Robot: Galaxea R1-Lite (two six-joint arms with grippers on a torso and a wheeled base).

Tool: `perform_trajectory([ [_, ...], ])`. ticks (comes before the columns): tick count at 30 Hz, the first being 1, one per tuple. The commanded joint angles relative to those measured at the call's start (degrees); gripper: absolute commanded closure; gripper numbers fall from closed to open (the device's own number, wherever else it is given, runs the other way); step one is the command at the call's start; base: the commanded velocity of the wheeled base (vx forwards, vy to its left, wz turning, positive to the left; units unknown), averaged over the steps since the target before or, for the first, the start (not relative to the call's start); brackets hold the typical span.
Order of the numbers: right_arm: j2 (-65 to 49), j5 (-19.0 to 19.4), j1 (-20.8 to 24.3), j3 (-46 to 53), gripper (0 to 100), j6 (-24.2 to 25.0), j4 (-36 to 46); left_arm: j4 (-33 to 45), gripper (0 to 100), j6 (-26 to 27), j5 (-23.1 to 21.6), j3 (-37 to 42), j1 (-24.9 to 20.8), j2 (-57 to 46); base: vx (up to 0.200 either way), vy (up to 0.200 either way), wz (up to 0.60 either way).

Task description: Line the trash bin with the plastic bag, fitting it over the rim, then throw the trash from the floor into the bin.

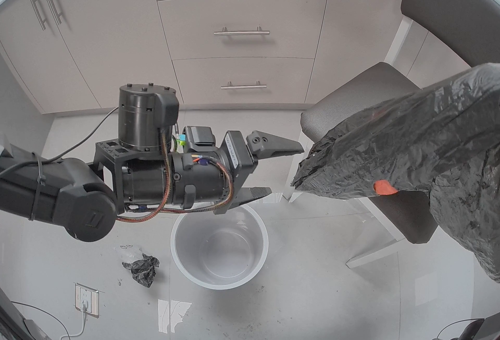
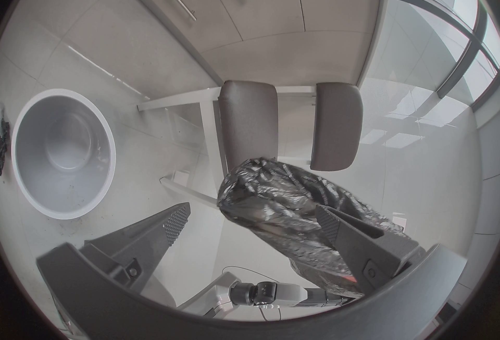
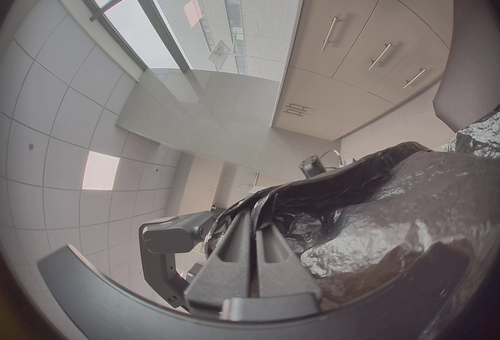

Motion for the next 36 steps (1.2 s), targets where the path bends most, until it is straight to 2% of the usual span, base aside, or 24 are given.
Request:
perform_trajectory([
  [1, -1.28, 0.0, 0.42, -0.26, 100, 0.02, 0.04, -0.85, 0, 0.06, -0.12, 0.01, -1.6, 1.57, 0.0, 0.0, 0.0],
  [9, -1.98, 0.09, 0.86, -0.26, 100, 0.02, 0.04, -5.15, 0, 0.06, -0.03, 0.1, -2.48, 3.41, 0.0, 0.0, 0.0],
  [36, -2.25, 0.0, 0.86, -0.26, 100, -0.07, 0.04, -8.76, 0, -0.02, -0.03, 1.94, -7.4, 7.63, 0.0, 0.0, 0.0],
])
